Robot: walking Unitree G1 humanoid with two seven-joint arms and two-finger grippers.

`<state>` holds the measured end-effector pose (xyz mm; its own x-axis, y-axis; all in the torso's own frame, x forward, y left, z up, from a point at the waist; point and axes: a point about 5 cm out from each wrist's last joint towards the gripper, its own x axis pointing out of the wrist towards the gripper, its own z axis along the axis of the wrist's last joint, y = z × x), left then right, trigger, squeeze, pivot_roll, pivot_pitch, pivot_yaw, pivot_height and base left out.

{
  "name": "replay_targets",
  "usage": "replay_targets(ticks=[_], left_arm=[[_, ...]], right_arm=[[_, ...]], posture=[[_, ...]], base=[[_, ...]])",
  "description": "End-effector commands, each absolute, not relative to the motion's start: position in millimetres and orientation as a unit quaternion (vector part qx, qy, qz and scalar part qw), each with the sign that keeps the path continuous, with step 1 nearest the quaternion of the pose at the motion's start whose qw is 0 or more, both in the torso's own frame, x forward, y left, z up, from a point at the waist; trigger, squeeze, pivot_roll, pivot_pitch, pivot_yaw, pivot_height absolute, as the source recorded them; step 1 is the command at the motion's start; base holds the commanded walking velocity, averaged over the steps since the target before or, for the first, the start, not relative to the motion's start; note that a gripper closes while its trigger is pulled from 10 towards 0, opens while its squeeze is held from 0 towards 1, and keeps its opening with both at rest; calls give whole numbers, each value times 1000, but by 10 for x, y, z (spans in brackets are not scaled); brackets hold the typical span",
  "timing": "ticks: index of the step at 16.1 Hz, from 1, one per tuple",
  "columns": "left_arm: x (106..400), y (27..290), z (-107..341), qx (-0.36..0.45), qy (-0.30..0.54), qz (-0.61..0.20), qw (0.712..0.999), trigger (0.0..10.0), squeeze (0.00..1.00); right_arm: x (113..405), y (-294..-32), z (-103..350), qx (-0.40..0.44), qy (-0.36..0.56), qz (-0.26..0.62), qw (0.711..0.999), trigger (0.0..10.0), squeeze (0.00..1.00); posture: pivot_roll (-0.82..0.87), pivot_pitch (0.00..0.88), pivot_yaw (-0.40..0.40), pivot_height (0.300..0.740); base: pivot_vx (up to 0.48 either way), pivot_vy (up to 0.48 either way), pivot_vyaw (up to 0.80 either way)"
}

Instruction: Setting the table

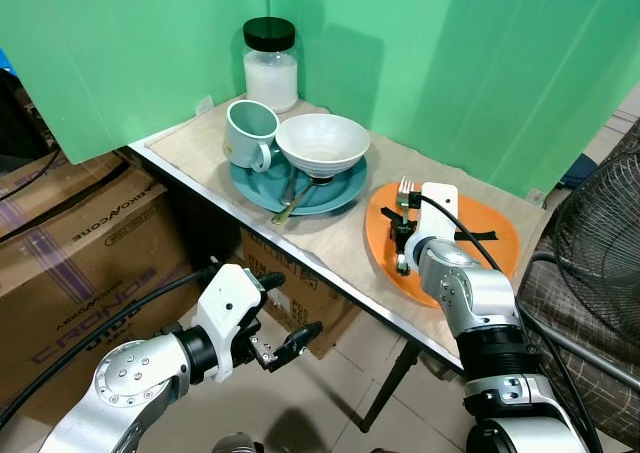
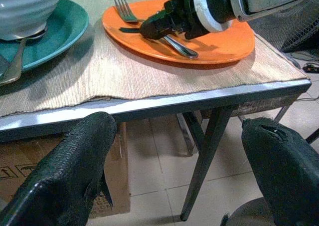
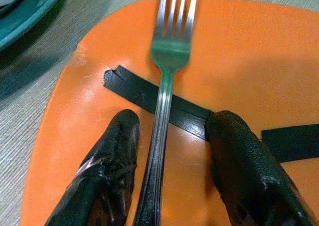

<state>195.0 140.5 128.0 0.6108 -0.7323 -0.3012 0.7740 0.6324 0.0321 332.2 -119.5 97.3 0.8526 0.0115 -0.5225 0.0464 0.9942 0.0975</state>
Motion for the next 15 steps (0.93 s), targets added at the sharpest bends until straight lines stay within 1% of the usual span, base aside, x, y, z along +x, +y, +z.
replay_targets(ticks=[1, 9, 15], left_arm=[[1936, 1388, 1290, 81, 130, -429, 890, 10000, 0], [1966, 1387, 1298, 87, 128, -432, 888, 10000, 0], [2015, 1410, 1313, 93, 123, -429, 890, 10000, 0]], right_arm=[[3317, -1181, 944, 60, 280, -5, 958, 0, 0], [3329, -1184, 939, 65, 283, 0, 957, 0, 0], [3339, -1182, 974, 69, 272, 7, 960, 0, 0]], posture=[[119, 32, -62, 740], [123, 21, -62, 740], [116, 10, -48, 740]], base=[[0, 0, 0], [0, 0, 0], [0, 0, 0]])
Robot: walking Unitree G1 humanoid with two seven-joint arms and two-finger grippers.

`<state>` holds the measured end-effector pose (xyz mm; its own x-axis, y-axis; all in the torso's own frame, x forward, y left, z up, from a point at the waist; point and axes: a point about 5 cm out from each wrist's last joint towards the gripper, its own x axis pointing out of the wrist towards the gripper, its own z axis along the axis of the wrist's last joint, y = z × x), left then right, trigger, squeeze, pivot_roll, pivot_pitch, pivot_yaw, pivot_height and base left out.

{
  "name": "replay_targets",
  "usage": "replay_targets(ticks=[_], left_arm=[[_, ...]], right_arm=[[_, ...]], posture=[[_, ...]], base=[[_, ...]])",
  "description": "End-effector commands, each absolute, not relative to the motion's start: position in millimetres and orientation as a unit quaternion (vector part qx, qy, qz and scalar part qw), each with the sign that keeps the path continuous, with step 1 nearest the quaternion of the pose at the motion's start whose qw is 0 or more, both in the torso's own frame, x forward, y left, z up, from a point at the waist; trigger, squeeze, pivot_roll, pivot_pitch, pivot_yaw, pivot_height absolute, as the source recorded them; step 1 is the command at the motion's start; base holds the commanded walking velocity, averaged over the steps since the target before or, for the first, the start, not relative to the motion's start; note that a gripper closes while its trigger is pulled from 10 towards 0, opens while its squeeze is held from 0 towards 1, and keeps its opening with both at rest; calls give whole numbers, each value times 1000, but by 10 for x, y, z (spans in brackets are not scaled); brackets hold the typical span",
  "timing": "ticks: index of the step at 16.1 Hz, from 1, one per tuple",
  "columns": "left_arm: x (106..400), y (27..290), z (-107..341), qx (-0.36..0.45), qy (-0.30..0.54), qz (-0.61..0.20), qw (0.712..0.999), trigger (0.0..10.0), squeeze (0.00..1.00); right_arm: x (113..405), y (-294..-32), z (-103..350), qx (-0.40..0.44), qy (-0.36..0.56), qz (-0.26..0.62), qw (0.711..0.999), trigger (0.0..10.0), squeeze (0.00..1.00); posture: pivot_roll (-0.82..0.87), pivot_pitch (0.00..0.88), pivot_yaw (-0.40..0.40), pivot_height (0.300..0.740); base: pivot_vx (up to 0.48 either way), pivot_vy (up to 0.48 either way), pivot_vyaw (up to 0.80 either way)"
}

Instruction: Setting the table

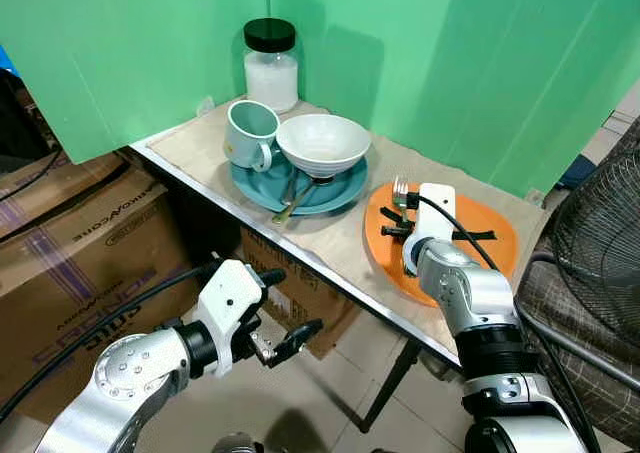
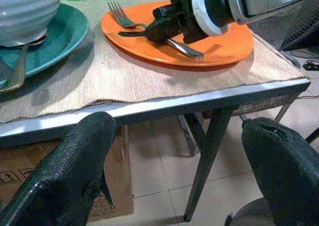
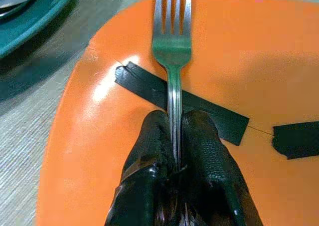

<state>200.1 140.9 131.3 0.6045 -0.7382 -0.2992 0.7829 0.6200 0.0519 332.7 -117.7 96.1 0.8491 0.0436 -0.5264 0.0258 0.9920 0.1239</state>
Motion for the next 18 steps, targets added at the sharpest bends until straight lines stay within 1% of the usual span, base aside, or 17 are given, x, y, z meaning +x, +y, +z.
replay_targets(ticks=[1, 4, 6, 8, 9, 10, 11, 13, 14, 15, 16, 17, 18], left_arm=[[2034, 1410, 1317, 96, 122, -430, 890, 10000, 0], [2139, 1394, 1327, 103, 110, -429, 891, 10000, 0], [2234, 1370, 1369, 104, 91, -419, 897, 10000, 0], [2355, 1357, 1435, 112, 63, -395, 909, 10000, 0], [2426, 1366, 1455, 113, 56, -368, 921, 10000, 0], [2457, 1374, 1459, 117, 54, -352, 927, 10000, 0], [2496, 1407, 1480, 126, 43, -315, 940, 10000, 0], [2495, 1414, 1526, 122, 32, -284, 950, 10000, 0], [2519, 1425, 1583, 123, 9, -247, 961, 10000, 0], [2532, 1408, 1608, 125, -1, -237, 963, 10000, 0], [2542, 1374, 1617, 128, -7, -233, 964, 10000, 0], [2553, 1365, 1605, 109, -7, -218, 970, 10000, 0], [2552, 1360, 1596, 109, -7, -212, 971, 10000, 0]], right_arm=[[3341, -1199, 994, 73, 267, 4, 961, 0, 0], [3338, -1238, 1099, 85, 248, 4, 965, 0, 0], [3319, -1283, 1263, 99, 217, 13, 971, 0, 0], [3249, -1334, 1575, 106, 135, 41, 984, 0, 0], [3165, -1348, 1704, 97, 90, 68, 989, 0, 0], [3122, -1350, 1744, 90, 75, 81, 990, 0, 0], [3000, -1389, 1786, 69, 46, 94, 992, 10000, 0], [2803, -1469, 1719, 63, 41, 105, 992, 10000, 0], [2728, -1527, 1644, 38, 43, 97, 994, 10000, 0], [2707, -1551, 1598, 15, 54, 87, 995, 10000, 0], [2691, -1555, 1576, 30, 58, 84, 994, 10000, 0], [2684, -1567, 1542, 29, 61, 74, 995, 10000, 0], [2673, -1567, 1527, 32, 61, 73, 995, 10000, 0]], posture=[[112, 5, -42, 740], [94, 0, -19, 740], [87, 0, -13, 740], [73, 0, -7, 740], [61, 0, -5, 740], [58, 0, -5, 740], [48, 0, -10, 740], [48, 0, -17, 740], [50, 0, -20, 740], [52, 0, -23, 740], [56, 0, -25, 740], [60, 0, -30, 740], [61, 0, -30, 740]], base=[[0, 0, 0], [0, 0, 0], [0, 0, 0], [0, 0, 0], [0, 0, 0], [0, 0, 0], [0, 0, 0], [0, 0, 0], [0, 0, 0], [0, 0, -463], [0, 0, -769], [0, 0, -769], [0, 0, -775]])
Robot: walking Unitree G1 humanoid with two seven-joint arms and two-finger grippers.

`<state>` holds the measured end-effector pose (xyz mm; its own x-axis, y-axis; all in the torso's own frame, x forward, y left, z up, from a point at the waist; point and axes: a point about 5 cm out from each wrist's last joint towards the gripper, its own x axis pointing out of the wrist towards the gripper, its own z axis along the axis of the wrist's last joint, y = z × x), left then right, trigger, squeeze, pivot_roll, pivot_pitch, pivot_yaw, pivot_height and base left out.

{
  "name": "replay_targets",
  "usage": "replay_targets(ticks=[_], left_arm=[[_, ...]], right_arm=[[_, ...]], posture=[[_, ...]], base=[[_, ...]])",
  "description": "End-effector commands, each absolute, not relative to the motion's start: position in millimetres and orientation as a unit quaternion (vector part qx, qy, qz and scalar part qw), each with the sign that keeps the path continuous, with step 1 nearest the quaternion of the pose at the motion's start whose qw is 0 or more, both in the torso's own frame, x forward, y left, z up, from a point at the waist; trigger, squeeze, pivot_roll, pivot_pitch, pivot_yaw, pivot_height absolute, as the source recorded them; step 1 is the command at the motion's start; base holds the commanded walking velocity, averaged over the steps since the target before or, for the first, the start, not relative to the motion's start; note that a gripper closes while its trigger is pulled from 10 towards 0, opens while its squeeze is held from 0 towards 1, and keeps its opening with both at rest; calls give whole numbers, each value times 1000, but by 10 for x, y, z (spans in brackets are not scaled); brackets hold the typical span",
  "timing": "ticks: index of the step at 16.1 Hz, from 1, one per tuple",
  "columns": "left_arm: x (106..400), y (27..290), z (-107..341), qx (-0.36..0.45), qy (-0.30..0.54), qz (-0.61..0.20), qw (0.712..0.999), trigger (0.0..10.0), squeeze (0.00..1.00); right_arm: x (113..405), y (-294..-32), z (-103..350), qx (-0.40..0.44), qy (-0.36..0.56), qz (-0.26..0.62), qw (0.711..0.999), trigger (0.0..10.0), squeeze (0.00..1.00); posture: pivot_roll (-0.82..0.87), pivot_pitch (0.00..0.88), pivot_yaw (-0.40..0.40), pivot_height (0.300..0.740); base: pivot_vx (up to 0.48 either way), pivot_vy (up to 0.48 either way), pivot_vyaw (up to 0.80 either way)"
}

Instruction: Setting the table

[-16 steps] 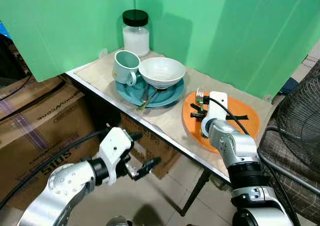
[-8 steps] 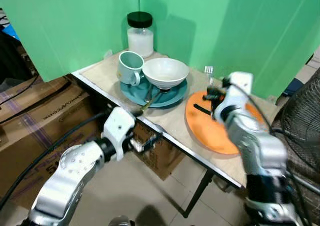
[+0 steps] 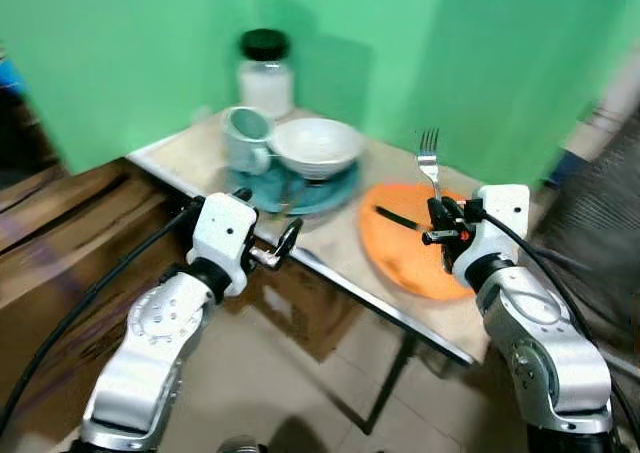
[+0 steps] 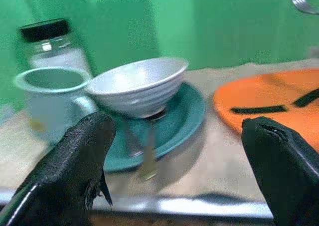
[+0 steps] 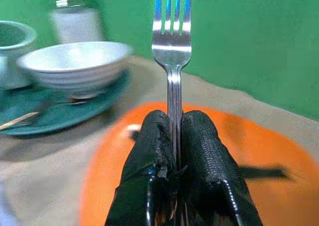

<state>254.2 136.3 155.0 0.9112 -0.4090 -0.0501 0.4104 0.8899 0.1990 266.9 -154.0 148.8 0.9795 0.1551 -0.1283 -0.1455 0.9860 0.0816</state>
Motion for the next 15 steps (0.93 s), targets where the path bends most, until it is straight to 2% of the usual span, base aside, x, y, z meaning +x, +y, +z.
replay_targets(ticks=[1, 6, 15], left_arm=[[2532, 1348, 1559, 106, -1, -203, 973, 10000, 0], [2564, 1374, 1589, 112, -11, -176, 978, 10000, 0], [2580, 1377, 1594, 85, -15, -142, 986, 10000, 0]], right_arm=[[2653, -1574, 1516, 32, 48, 58, 997, 10000, 0], [2661, -1472, 1564, 75, 31, 75, 994, 10000, 0], [2638, -1469, 1430, 43, 63, 78, 994, 10000, 0]], posture=[[61, 0, -32, 740], [83, 0, -55, 740], [77, 0, -78, 740]], base=[[0, 0, -769], [0, 0, -776], [0, 0, -775]])
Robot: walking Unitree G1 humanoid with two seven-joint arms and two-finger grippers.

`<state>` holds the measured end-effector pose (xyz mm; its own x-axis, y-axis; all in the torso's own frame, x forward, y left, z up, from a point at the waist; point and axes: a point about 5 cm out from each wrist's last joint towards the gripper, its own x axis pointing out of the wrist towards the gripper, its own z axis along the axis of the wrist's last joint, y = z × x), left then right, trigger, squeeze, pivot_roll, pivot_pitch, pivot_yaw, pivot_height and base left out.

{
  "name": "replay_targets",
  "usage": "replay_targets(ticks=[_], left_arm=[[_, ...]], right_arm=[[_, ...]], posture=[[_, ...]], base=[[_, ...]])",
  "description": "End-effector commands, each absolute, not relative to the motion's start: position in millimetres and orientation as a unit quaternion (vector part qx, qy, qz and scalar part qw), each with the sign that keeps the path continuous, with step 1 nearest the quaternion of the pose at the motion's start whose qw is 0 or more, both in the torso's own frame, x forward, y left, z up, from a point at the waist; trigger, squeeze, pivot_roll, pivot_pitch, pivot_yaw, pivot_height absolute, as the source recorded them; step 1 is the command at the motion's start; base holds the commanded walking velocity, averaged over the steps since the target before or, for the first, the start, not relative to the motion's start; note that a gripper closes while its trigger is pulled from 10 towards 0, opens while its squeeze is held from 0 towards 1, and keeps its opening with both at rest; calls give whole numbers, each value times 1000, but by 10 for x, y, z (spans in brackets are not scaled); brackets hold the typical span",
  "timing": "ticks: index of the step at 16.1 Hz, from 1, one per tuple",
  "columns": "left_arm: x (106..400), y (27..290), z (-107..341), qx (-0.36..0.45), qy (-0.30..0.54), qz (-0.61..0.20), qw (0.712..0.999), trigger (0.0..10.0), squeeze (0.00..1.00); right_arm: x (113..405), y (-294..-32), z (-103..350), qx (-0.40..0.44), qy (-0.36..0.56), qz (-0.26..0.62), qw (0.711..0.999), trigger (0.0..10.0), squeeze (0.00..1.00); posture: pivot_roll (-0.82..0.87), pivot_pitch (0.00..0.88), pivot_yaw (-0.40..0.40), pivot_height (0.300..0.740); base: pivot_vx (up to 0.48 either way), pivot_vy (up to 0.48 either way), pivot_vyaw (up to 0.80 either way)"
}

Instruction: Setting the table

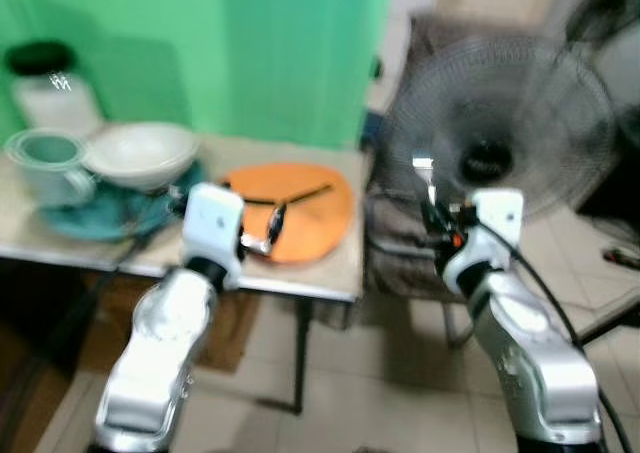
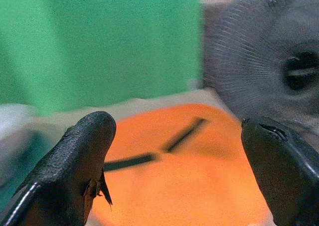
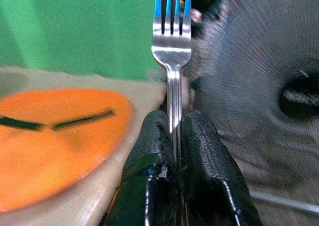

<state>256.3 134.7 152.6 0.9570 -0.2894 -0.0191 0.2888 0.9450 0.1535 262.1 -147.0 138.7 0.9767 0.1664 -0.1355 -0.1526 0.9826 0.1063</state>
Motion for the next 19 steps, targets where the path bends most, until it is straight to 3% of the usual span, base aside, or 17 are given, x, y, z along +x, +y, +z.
replay_targets(ticks=[1, 7, 11, 19], left_arm=[[2579, 1381, 1599, 83, -15, -138, 987, 10000, 0], [2567, 1405, 1620, 81, -22, -141, 986, 10000, 0], [2562, 1424, 1625, 73, -21, -146, 986, 10000, 0], [2593, 1477, 1629, 71, -18, -144, 987, 10000, 0]], right_arm=[[2646, -1471, 1423, 45, 64, 76, 994, 10000, 0], [2656, -1447, 1411, 55, 65, 76, 993, 10000, 0], [2645, -1447, 1398, 58, 65, 74, 993, 10000, 0], [2646, -1480, 1404, 66, 66, 55, 994, 10000, 0]], posture=[[82, 0, -82, 740], [90, 0, -83, 740], [81, 0, -81, 740], [71, 0, -75, 740]], base=[[0, 0, -788], [0, 0, -790], [303, 0, 0], [368, 0, -755]])
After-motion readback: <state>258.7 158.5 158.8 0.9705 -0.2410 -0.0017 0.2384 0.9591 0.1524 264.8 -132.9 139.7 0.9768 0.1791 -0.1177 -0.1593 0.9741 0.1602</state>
